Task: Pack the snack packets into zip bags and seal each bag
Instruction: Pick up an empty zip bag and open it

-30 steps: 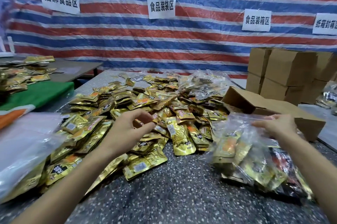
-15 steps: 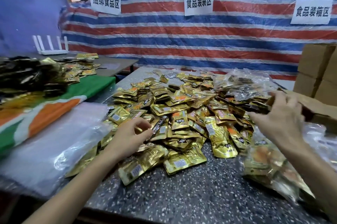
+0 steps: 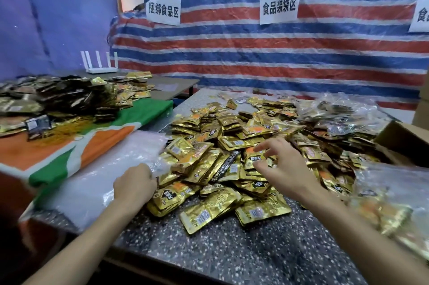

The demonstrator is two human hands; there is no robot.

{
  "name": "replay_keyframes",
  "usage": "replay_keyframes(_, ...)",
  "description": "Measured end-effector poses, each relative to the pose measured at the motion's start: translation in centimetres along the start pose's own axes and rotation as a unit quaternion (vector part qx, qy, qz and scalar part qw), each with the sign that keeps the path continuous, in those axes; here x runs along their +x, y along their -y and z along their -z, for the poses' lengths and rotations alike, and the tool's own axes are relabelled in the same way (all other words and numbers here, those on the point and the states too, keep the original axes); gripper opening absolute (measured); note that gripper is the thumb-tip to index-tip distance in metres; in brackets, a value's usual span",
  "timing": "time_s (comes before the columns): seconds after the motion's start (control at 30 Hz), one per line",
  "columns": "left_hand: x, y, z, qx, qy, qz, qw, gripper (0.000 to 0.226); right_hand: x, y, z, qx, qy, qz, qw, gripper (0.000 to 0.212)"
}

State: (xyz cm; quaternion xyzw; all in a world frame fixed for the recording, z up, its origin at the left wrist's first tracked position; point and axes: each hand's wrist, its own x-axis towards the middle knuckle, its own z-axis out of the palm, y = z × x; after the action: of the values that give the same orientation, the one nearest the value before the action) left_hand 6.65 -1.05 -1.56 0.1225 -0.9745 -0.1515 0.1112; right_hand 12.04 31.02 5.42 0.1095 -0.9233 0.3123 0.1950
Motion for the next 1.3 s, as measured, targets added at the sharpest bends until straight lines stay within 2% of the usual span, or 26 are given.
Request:
replay_keyframes(0.07,-0.3,-0.3,0.6,-0.04,-0.031,0.01,0.999,0.014,-0.1,0.0,-0.3,0.014,0.004,0.011,1.0,0.019)
replay_keyframes(0.2,-1.1,-1.6,2.2,-0.073,-0.1,0.001,0.992,0.027,-0.2,0.0,-0.2,0.06,-0.002,0.006,0.998,0.017)
replay_keyframes(0.3,-2.1,-3.3,4.4,-0.096,-0.184,-0.04,0.977,0.026,-0.2,0.3,0.0,0.116,0.0,-0.018,0.993,0.014)
replay_keyframes(0.37,-3.1,-4.8,5.9,-0.163,-0.251,-0.098,0.949,0.019,-0.2,0.7,0.2,0.17,0.024,-0.05,0.984,0.014)
replay_keyframes(0.43,-4.4,-6.5,6.8,-0.225,-0.285,-0.18,0.914,0.01,-0.2,1.4,0.5,0.268,0.058,-0.109,0.955,0.037)
replay_keyframes(0.53,-6.1,-8.6,6.6,-0.248,-0.309,-0.336,0.854,0.005,-0.3,2.0,1.1,0.406,0.143,-0.222,0.875,0.082)
replay_keyframes(0.6,-7.0,-9.7,5.6,-0.247,-0.317,-0.438,0.804,0.009,-0.3,2.1,1.8,0.452,0.174,-0.284,0.827,0.091)
replay_keyframes(0.63,-7.4,-10.2,5.0,-0.252,-0.312,-0.48,0.78,0.011,-0.4,2.0,2.3,0.461,0.176,-0.309,0.813,0.087)
replay_keyframes(0.7,-8.2,-10.9,3.6,-0.263,-0.29,-0.543,0.742,0.012,-0.8,1.5,3.2,0.459,0.18,-0.337,0.802,0.063)
replay_keyframes(0.77,-8.7,-11.3,2.4,-0.269,-0.263,-0.576,0.726,0.012,-1.3,1.0,3.9,0.457,0.179,-0.348,0.799,0.038)
replay_keyframes(0.83,-8.9,-11.5,1.7,-0.27,-0.247,-0.579,0.729,0.009,-1.9,0.3,4.5,0.461,0.157,-0.355,0.798,0.027)
replay_keyframes(0.97,-9.2,-11.9,1.9,-0.244,-0.222,-0.57,0.752,0.008,-2.5,-0.5,6.0,0.474,0.147,-0.357,0.791,0.02)
replay_keyframes(1.03,-9.3,-11.9,2.3,-0.237,-0.162,-0.575,0.766,0.013,-2.8,-0.8,6.8,0.483,0.153,-0.36,0.783,0.013)
replay_keyframes(1.1,-9.5,-11.7,2.7,-0.254,-0.051,-0.554,0.791,0.03,-2.9,-1.0,7.4,0.483,0.152,-0.36,0.784,0.006)
replay_keyframes(1.13,-9.4,-11.5,2.9,-0.276,0.001,-0.516,0.811,0.04,-3.0,-1.2,7.6,0.475,0.152,-0.356,0.79,0.005)
replay_keyframes(1.2,-8.8,-11.1,3.0,-0.326,0.027,-0.389,0.861,0.047,-3.1,-1.4,8.0,0.463,0.154,-0.343,0.803,0.012)
replay_keyframes(1.27,-7.5,-10.5,3.1,-0.317,0.014,-0.257,0.913,0.028,-3.3,-1.6,8.1,0.457,0.147,-0.339,0.809,0.023)
replay_keyframes(1.3,-7.1,-10.1,3.1,-0.316,0.015,-0.216,0.924,0.018,-3.3,-1.7,8.0,0.454,0.139,-0.338,0.813,0.023)
